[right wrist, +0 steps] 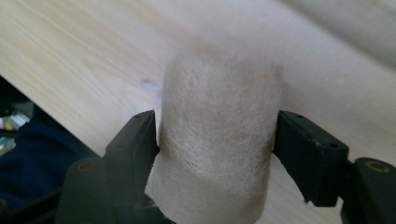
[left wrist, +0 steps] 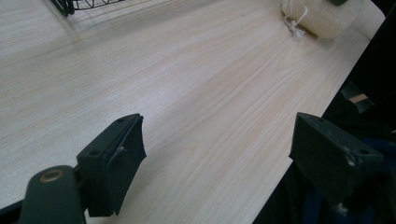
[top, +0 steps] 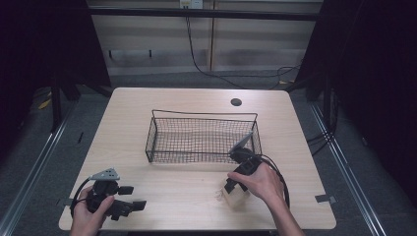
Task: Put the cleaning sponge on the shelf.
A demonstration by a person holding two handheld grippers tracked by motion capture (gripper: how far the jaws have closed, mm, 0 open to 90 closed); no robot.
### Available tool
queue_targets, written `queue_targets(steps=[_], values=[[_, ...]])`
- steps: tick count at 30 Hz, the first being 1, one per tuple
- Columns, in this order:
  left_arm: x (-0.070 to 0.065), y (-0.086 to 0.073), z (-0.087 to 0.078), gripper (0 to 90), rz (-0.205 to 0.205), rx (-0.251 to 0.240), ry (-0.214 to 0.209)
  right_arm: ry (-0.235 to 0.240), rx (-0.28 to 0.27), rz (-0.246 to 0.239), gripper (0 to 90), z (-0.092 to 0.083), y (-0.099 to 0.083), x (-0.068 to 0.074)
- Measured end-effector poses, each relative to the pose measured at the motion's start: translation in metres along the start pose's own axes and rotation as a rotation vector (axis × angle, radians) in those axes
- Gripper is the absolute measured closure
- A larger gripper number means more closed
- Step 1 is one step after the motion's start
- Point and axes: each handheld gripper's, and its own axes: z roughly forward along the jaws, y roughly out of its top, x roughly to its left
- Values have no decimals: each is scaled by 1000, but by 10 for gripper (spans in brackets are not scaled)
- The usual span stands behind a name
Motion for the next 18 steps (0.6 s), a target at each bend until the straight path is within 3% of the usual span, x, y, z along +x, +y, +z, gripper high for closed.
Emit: queue_targets(steps=[18], values=[[0,0,0,174,1,0,-1,-37,49,-47,295,14,5,10]])
